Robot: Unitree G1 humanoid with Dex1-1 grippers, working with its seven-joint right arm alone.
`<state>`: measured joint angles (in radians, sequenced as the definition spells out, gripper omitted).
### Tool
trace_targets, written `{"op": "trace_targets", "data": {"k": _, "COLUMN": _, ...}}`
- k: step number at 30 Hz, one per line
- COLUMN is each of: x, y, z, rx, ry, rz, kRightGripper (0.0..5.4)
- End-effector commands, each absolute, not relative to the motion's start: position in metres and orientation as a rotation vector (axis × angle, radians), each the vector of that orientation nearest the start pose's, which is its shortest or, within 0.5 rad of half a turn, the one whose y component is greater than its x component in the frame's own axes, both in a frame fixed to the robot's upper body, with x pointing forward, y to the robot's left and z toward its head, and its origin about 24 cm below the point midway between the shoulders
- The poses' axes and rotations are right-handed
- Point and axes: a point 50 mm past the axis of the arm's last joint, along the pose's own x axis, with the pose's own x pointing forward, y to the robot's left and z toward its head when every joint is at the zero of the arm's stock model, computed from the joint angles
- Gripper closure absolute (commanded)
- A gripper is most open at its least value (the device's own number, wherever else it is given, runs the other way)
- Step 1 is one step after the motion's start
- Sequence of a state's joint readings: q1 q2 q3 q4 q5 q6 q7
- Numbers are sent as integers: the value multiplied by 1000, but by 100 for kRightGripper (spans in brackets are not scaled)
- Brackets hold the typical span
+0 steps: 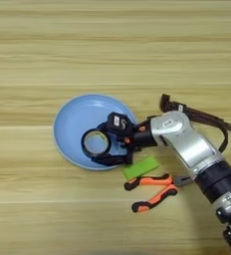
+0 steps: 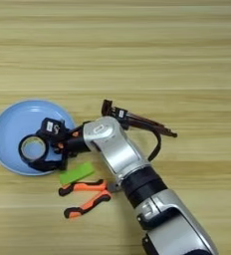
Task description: Move the objects on the table
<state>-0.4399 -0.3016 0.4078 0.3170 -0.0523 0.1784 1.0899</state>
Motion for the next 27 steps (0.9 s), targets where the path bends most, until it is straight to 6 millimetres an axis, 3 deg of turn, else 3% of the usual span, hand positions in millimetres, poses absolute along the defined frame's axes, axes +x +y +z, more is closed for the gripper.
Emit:
{"op": "trace_targets", "data": {"k": 1, "x": 296, "y": -83, "z": 74, "rx": -462, "ry": 229, "rz": 1366, "kRightGripper": 43}}
{"op": "trace_targets", "data": {"k": 5, "x": 297, "y": -85, "z": 81, "rx": -443, "ry": 196, "rz": 1363, "kRightGripper": 4}}
{"op": "trace_targets", "data": {"k": 13, "x": 299, "y": -98, "z": 106, "rx": -394, "ry": 100, "rz": 1330, "kRightGripper": 4}}
{"op": "trace_targets", "data": {"k": 18, "x": 294, "y": -121, "z": 121, "rx": -354, "ry": 53, "rz": 1312, "kRightGripper": 4}}
{"op": "trace_targets", "data": {"k": 27, "x": 284, "y": -159, "z": 120, "rx": -361, "ry": 112, "rz": 1295, "kRightGripper": 4}}
